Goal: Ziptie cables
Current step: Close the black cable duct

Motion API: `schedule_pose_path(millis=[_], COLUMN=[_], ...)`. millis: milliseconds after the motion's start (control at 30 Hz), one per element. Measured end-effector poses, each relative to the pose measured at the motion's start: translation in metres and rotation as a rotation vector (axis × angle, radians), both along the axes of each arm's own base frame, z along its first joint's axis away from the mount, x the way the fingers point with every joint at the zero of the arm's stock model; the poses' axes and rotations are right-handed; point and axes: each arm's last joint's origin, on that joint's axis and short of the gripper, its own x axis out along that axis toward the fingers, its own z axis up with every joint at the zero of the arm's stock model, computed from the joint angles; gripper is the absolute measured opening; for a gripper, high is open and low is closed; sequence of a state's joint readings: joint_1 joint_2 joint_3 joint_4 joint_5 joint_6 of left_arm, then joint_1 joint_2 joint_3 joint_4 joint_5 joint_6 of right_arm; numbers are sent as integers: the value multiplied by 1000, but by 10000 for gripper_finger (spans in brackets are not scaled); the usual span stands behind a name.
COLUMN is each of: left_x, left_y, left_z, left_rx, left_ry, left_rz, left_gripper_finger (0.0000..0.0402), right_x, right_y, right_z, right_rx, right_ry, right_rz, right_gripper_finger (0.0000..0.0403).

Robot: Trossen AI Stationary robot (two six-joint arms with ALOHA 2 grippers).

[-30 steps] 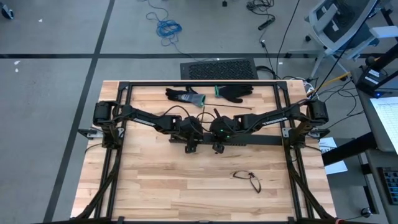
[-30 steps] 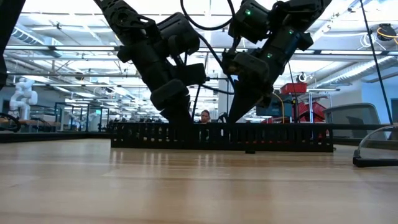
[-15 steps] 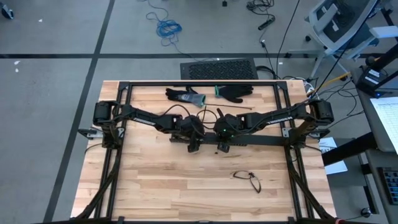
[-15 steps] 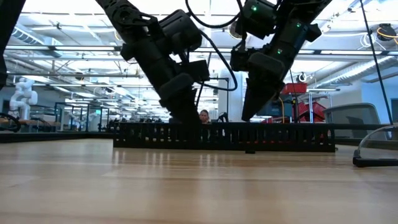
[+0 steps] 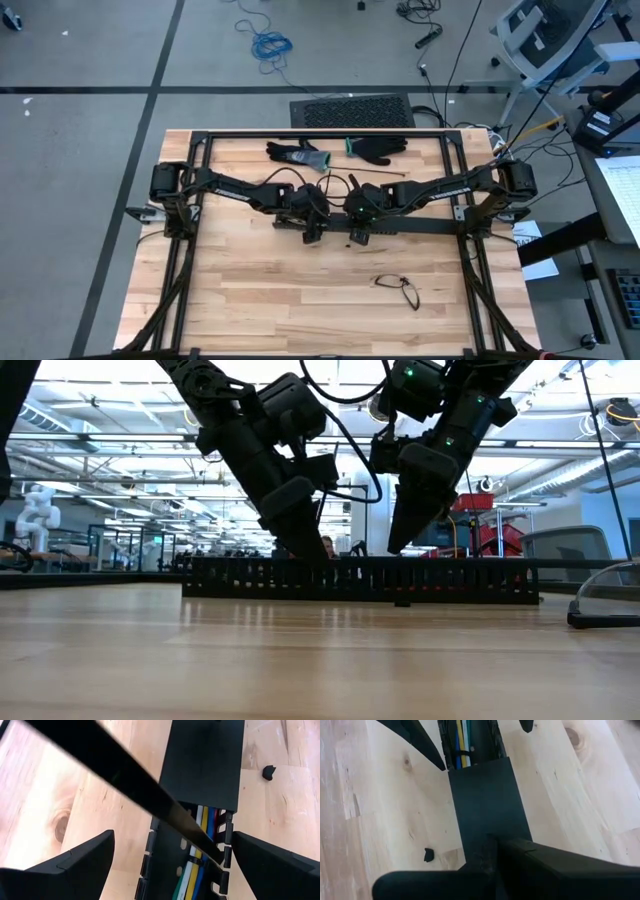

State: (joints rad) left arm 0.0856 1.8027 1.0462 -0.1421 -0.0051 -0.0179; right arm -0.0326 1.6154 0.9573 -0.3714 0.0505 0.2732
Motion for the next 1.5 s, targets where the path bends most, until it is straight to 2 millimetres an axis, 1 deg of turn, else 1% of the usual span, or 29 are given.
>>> schedule_pose_path(millis=[533, 800, 1000, 1067, 1300, 1500], left_x=[0, 2, 4, 4, 6, 5], left_y=[0, -1, -2, -2, -2, -3], left_z=[-1, -3, -1, -1, 0, -2], left_rx=[-2, 15, -26, -26, -25, -41], left_ry=[4, -7, -36, -41, -57, -62], left_rz=[-2, -67, -100, -102, -103, -118], left_gripper_finger=[389, 389, 386, 377, 324, 298], right_x=[0, 0, 0, 0, 0, 0], right_y=[0, 0, 0, 0, 0, 0], right_z=[0, 1, 1, 1, 1, 1], right_rx=[1, 1, 1, 1, 1, 1], right_ry=[-2, -3, -3, -3, -4, -4], right_rz=[-3, -3, -3, -3, -3, -3], right_gripper_finger=[0, 0, 0, 0, 0, 0])
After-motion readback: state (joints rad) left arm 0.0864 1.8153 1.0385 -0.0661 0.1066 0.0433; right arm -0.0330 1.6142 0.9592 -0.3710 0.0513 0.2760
